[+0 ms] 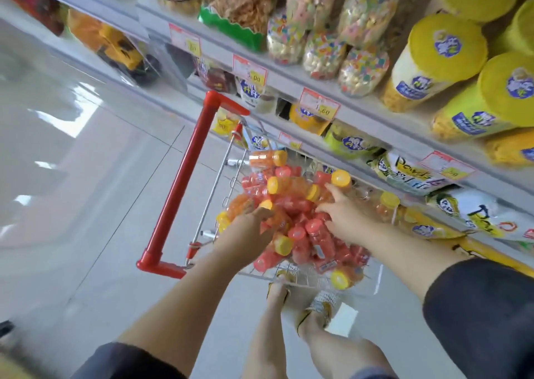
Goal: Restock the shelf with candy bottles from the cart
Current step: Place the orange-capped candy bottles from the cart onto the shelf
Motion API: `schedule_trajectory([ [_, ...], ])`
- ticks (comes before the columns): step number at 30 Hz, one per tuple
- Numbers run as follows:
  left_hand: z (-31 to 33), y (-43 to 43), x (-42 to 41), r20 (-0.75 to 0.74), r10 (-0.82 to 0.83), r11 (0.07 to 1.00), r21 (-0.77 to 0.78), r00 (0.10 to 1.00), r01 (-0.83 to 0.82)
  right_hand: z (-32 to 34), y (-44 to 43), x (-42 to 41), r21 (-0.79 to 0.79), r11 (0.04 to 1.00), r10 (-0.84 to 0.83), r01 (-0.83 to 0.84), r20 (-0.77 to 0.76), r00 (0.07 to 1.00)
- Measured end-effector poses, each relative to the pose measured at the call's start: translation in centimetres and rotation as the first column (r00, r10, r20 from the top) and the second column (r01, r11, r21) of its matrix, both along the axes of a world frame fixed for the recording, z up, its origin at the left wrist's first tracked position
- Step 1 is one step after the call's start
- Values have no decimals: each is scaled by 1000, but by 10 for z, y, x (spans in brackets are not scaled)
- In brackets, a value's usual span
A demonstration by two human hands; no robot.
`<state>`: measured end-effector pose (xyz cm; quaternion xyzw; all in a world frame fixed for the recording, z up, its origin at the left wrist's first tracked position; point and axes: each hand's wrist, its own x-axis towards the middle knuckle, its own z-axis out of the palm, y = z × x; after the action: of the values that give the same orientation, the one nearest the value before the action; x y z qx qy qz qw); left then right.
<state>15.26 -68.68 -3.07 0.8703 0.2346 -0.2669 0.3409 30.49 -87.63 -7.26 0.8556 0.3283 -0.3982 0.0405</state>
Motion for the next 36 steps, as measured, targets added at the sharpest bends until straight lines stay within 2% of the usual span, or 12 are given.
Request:
schedule_trajectory([
  [4, -2, -2, -5, -19, 10, 1000, 2, 1000, -10, -12, 19, 5, -122, 987, 107, -106, -1, 994],
  [8, 14, -4, 1, -25, -37, 999, 22, 999, 37, -5, 19, 9, -130, 980, 153, -151, 8, 988],
  [10, 33, -6, 9, 4, -61, 998, 34, 998, 61, 10, 9, 6, -82, 985, 153, -153, -11, 988],
  [13, 68, -9, 25, 33, -78, 996, 53, 996, 76, 51, -13, 0, 75, 990, 126, -122, -58, 990],
  [16, 106, -16, 40, 75, -119, 993, 32, 990, 117, 112, -31, -4, 244, 969, 10, 24, -139, 990],
  [20, 166, -37, 66, 167, -210, 968, -100, 963, 229, 205, -52, 2, 482, 827, -212, 290, -212, 954],
  [23, 211, -62, 83, 282, -248, 939, -167, 927, 302, 277, -73, 5, 591, 706, -342, 391, -199, 918],
  [26, 253, -89, 99, 444, -192, 911, -251, 875, 327, 336, -95, 3, 673, 611, -418, 416, -172, 892],
  [29, 289, -115, 112, 546, -94, 876, -352, 832, 330, 376, -111, -3, 743, 523, -477, 418, -151, 866],
  [33, 324, -138, 132, 651, -73, 867, -333, 755, 371, 413, -131, -7, 823, 414, -573, 390, -98, 814],
  [36, 343, -152, 150, 687, -97, 845, -326, 720, 425, 432, -143, -7, 859, 366, -620, 358, -62, 782],
])
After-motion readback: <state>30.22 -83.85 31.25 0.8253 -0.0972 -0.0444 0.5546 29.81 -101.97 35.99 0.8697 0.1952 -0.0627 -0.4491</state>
